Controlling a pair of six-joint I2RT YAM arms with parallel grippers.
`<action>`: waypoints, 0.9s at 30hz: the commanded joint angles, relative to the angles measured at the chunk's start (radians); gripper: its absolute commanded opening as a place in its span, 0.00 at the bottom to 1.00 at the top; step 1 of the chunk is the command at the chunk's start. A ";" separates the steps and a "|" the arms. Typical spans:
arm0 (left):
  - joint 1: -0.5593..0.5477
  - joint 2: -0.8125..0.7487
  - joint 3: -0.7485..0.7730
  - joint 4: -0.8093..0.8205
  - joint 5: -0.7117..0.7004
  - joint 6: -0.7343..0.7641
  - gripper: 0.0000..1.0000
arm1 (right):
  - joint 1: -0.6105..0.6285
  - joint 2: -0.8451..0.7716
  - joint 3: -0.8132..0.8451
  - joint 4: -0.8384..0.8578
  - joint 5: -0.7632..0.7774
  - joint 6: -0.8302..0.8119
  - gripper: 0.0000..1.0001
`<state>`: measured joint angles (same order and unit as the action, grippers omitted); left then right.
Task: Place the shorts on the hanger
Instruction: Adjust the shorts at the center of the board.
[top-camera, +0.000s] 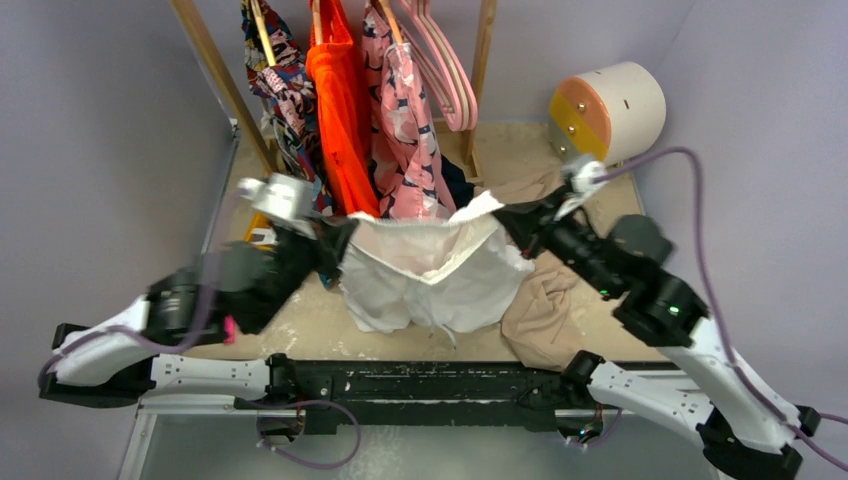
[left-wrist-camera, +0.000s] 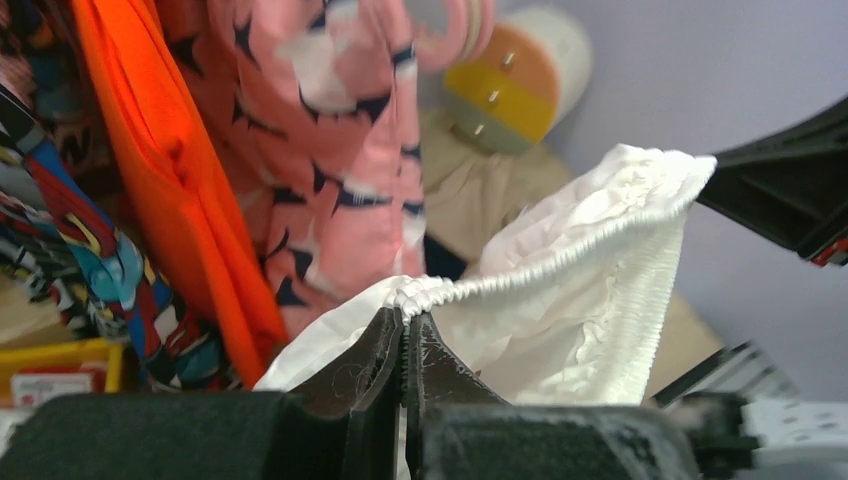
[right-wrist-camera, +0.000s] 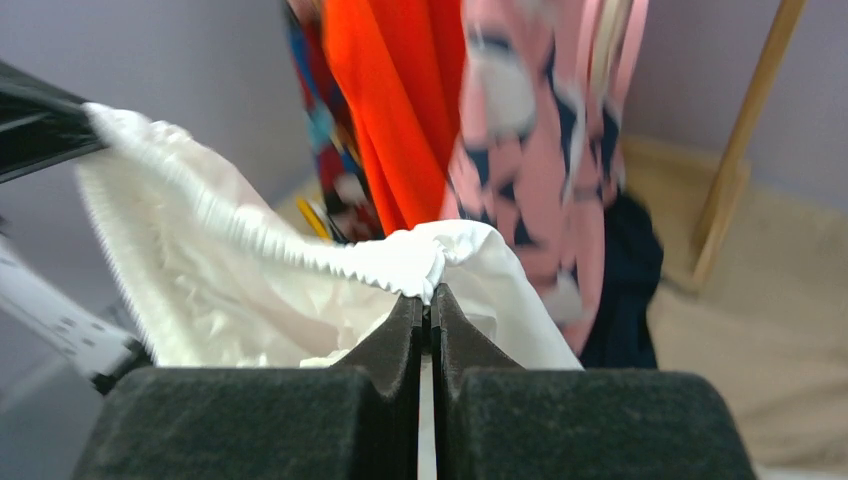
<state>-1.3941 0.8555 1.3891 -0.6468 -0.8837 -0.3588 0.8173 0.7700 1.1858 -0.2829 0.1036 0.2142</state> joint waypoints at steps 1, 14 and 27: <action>0.006 0.042 -0.151 0.021 -0.076 -0.076 0.00 | -0.006 -0.005 -0.161 0.083 0.076 0.117 0.00; 0.220 0.139 -0.463 0.174 0.049 -0.209 0.00 | -0.007 0.076 -0.386 0.159 0.208 0.265 0.00; 0.333 0.201 -0.791 0.367 0.215 -0.540 0.00 | -0.007 0.139 -0.656 0.267 0.110 0.522 0.00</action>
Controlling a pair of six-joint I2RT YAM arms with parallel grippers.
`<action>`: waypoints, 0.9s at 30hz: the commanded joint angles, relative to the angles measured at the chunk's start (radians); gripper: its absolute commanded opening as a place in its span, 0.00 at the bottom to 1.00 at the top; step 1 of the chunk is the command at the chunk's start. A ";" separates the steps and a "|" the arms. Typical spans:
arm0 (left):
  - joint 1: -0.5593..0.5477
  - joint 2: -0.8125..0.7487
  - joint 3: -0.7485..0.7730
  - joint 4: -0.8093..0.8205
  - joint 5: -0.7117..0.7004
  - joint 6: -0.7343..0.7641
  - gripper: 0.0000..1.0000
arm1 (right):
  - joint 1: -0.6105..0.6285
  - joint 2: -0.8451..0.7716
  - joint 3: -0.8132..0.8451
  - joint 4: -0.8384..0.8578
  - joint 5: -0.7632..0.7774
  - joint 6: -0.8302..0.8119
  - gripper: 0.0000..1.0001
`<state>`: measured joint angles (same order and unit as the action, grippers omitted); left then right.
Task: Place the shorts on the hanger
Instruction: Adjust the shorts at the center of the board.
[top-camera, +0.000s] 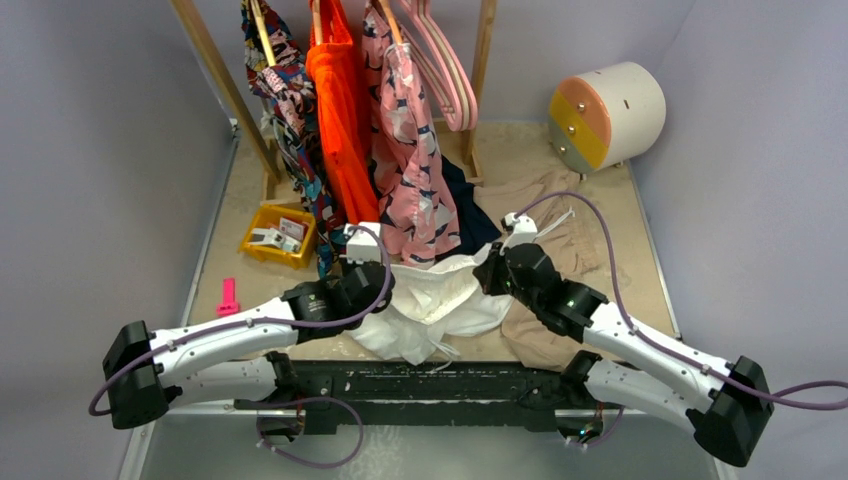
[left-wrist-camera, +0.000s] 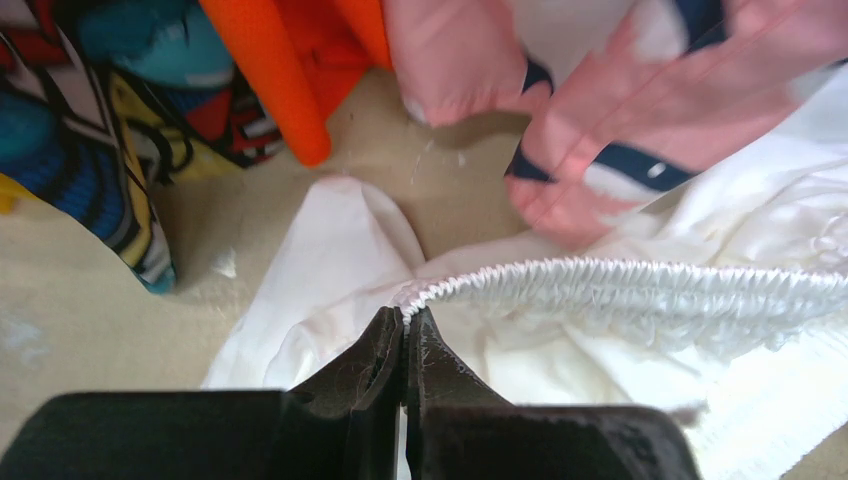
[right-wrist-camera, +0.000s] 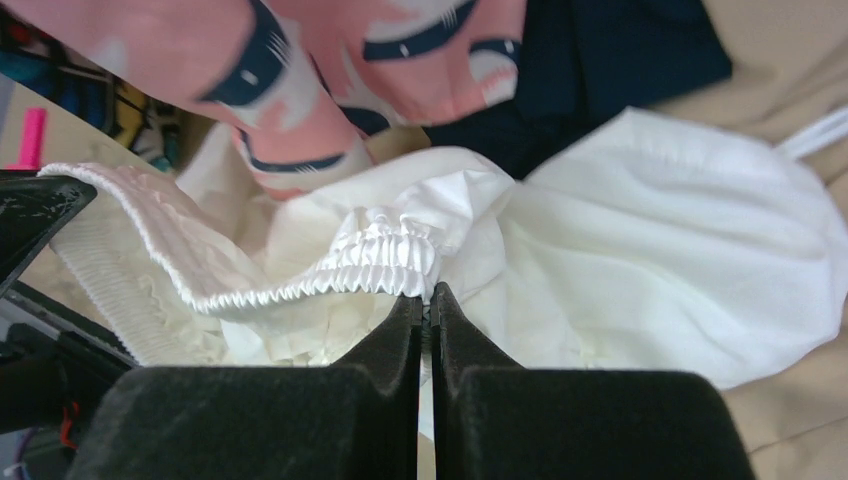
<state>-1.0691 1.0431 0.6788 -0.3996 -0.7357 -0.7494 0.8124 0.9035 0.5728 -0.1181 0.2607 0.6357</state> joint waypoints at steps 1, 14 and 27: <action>0.008 0.020 -0.098 0.132 0.070 -0.162 0.00 | -0.003 0.020 -0.057 0.124 -0.065 0.110 0.00; 0.008 0.020 -0.200 0.149 0.068 -0.256 0.00 | -0.002 0.117 -0.105 0.225 -0.120 0.117 0.04; 0.008 -0.050 -0.175 0.105 0.099 -0.236 0.34 | -0.003 -0.069 0.017 0.045 -0.156 0.018 0.54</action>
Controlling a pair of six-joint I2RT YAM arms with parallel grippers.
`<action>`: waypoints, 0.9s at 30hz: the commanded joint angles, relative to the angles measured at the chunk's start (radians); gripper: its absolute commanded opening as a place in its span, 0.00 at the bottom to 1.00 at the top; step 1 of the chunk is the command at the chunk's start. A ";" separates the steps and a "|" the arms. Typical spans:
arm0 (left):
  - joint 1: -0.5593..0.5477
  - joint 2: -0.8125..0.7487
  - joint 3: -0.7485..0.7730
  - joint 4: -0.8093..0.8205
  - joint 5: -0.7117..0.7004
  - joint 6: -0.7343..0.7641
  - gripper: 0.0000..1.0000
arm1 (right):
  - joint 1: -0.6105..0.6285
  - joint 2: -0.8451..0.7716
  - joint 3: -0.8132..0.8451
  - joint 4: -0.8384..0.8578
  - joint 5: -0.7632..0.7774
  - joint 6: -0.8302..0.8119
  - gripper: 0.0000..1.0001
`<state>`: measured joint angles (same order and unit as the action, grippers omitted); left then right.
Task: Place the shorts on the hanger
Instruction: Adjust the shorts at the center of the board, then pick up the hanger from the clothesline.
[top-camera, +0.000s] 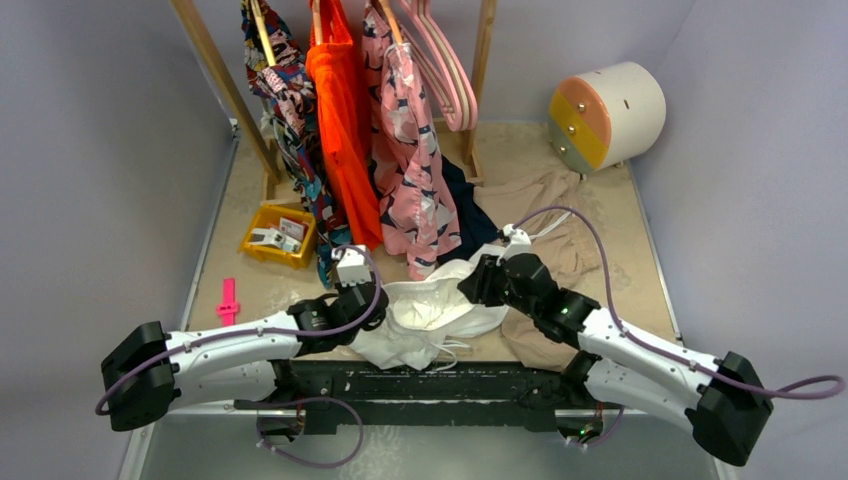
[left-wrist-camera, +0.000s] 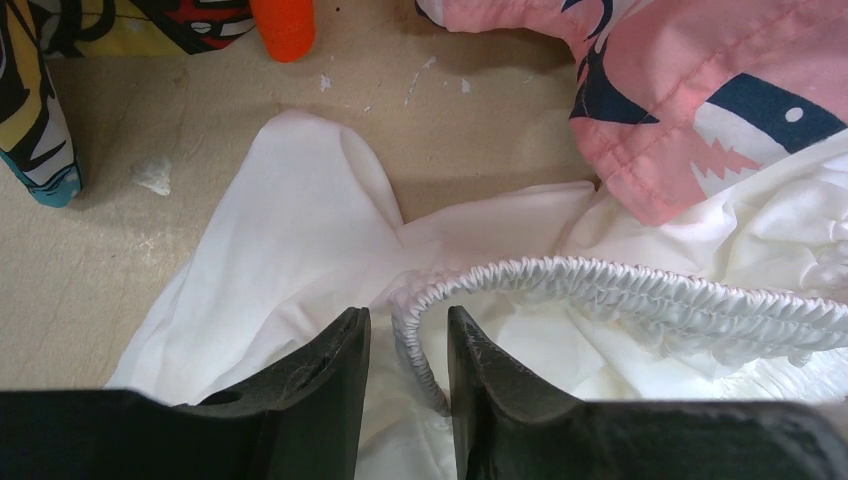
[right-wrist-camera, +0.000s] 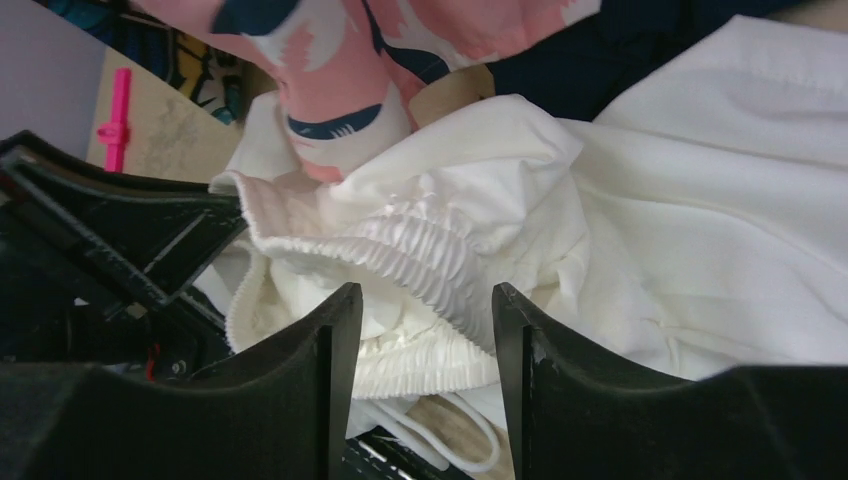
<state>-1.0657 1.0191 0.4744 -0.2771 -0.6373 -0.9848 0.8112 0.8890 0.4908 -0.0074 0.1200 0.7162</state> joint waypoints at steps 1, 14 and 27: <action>0.004 -0.028 0.039 -0.031 -0.003 0.003 0.36 | -0.001 -0.066 0.120 -0.089 -0.019 -0.079 0.57; 0.003 -0.170 0.204 -0.230 0.040 0.079 0.66 | -0.001 -0.103 0.598 -0.334 -0.050 -0.334 0.71; 0.004 -0.259 0.388 -0.336 0.059 0.325 0.74 | -0.044 0.278 1.156 -0.201 0.297 -0.642 0.62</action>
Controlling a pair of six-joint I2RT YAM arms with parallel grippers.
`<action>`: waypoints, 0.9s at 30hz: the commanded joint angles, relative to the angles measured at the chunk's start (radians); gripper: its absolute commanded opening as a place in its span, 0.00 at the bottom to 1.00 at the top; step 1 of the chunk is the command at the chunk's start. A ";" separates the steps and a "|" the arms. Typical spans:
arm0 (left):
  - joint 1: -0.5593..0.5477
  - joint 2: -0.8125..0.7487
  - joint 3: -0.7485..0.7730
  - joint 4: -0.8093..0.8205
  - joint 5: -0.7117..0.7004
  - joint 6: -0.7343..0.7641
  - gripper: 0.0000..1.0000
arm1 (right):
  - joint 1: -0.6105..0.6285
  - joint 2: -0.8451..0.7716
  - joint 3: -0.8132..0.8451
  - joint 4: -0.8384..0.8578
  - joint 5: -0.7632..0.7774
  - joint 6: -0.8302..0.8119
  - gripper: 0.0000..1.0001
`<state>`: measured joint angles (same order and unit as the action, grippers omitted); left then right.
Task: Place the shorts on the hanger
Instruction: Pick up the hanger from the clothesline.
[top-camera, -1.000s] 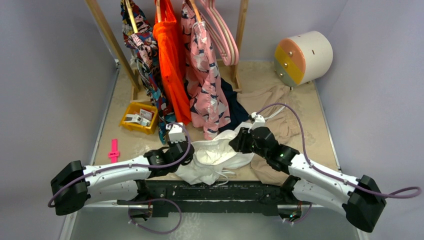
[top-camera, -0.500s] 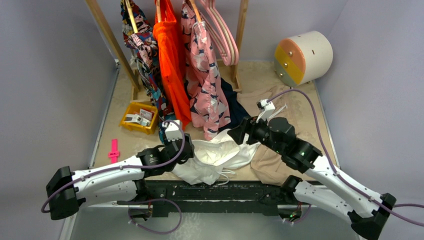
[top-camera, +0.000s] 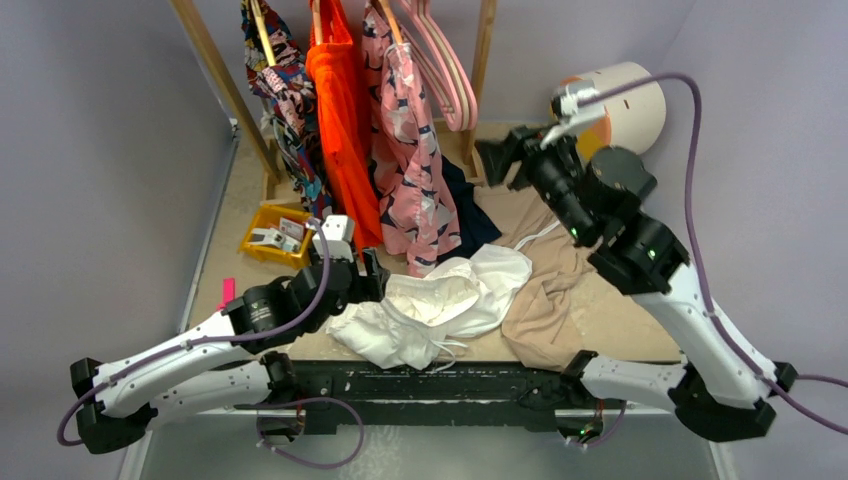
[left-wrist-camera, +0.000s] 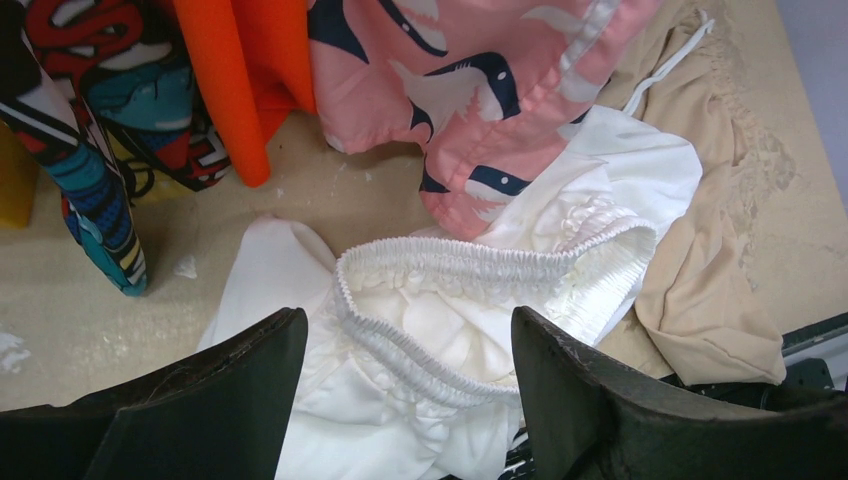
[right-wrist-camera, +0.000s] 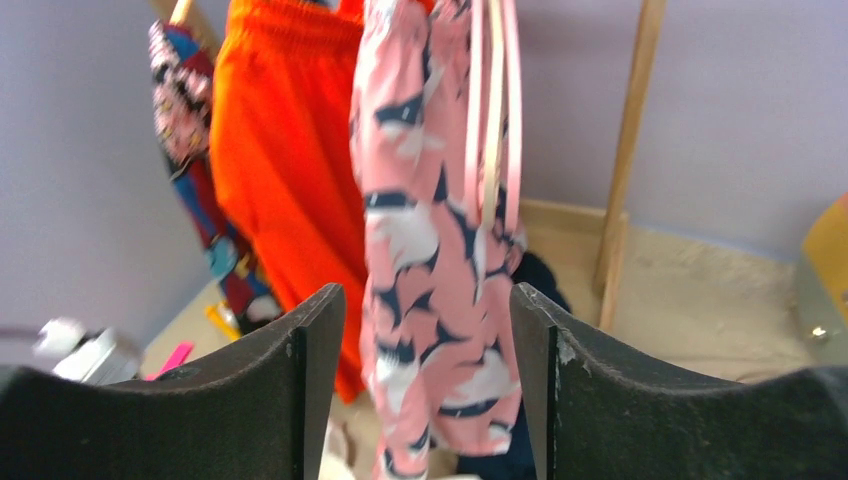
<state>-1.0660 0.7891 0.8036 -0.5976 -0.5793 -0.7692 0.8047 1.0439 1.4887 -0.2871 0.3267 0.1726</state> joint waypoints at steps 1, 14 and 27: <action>0.004 -0.036 0.056 -0.011 0.004 0.121 0.74 | -0.065 0.156 0.196 0.077 0.062 -0.086 0.61; 0.004 -0.111 -0.021 0.075 0.158 0.256 0.73 | -0.329 0.241 0.106 0.305 -0.402 0.050 0.58; 0.004 -0.166 -0.057 0.112 0.172 0.255 0.72 | -0.351 0.300 0.121 0.257 -0.401 0.001 0.46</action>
<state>-1.0660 0.6300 0.7479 -0.5377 -0.4141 -0.5301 0.4633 1.3350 1.5787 -0.0620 -0.0563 0.1974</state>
